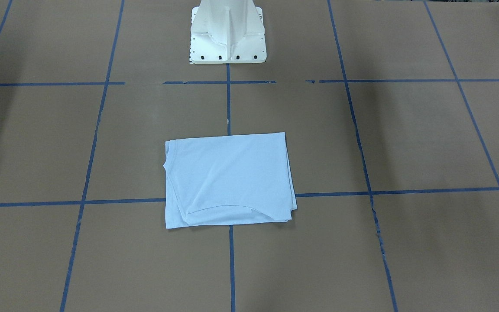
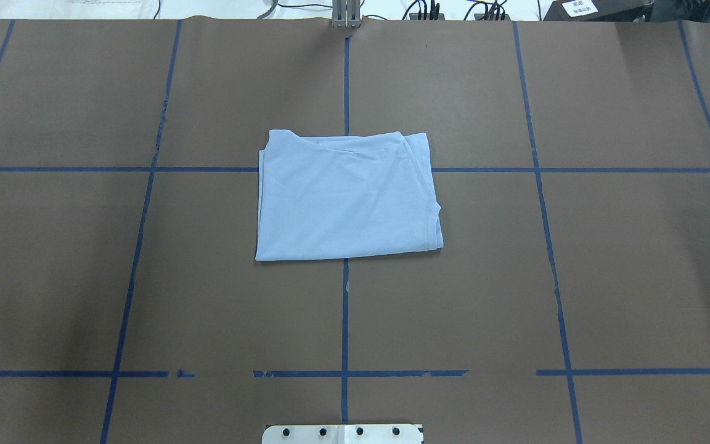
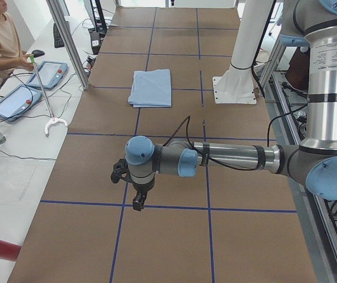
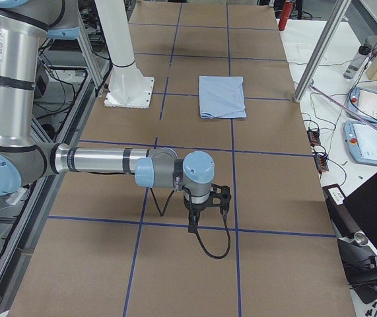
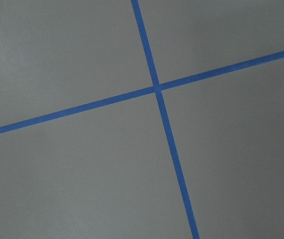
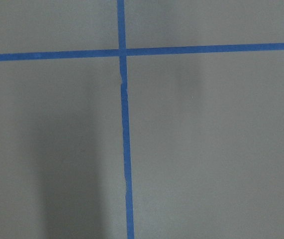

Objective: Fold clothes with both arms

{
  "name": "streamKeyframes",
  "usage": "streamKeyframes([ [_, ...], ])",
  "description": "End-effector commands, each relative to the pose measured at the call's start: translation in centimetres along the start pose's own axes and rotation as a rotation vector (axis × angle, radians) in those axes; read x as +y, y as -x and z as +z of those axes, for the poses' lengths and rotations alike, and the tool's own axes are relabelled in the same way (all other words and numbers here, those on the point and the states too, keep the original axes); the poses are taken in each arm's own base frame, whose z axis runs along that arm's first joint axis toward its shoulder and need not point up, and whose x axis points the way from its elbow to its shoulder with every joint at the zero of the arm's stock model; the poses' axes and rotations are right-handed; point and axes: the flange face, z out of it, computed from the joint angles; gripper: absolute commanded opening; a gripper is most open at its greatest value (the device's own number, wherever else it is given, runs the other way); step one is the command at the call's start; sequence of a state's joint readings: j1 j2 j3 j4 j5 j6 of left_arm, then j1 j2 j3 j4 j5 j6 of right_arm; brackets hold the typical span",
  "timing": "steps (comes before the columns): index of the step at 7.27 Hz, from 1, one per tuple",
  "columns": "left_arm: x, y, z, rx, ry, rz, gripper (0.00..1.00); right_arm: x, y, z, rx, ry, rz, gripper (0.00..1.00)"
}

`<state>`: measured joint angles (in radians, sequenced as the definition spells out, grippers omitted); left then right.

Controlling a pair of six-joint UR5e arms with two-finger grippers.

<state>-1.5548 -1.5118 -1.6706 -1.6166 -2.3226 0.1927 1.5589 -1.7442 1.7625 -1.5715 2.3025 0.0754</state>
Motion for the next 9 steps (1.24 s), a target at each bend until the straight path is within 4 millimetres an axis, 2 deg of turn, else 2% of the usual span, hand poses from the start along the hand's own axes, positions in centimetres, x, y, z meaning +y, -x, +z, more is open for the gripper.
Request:
streamKeyframes([
  [1, -0.1, -0.1, 0.0, -0.002, -0.001, 0.003, 1.0, -0.1, 0.2, 0.1, 0.0, -0.004, -0.011, 1.0],
  [9, 0.4, 0.4, 0.3, -0.009, 0.011, -0.012, 1.0, -0.1, 1.4, -0.3, -0.071, -0.006, -0.021, 1.0],
])
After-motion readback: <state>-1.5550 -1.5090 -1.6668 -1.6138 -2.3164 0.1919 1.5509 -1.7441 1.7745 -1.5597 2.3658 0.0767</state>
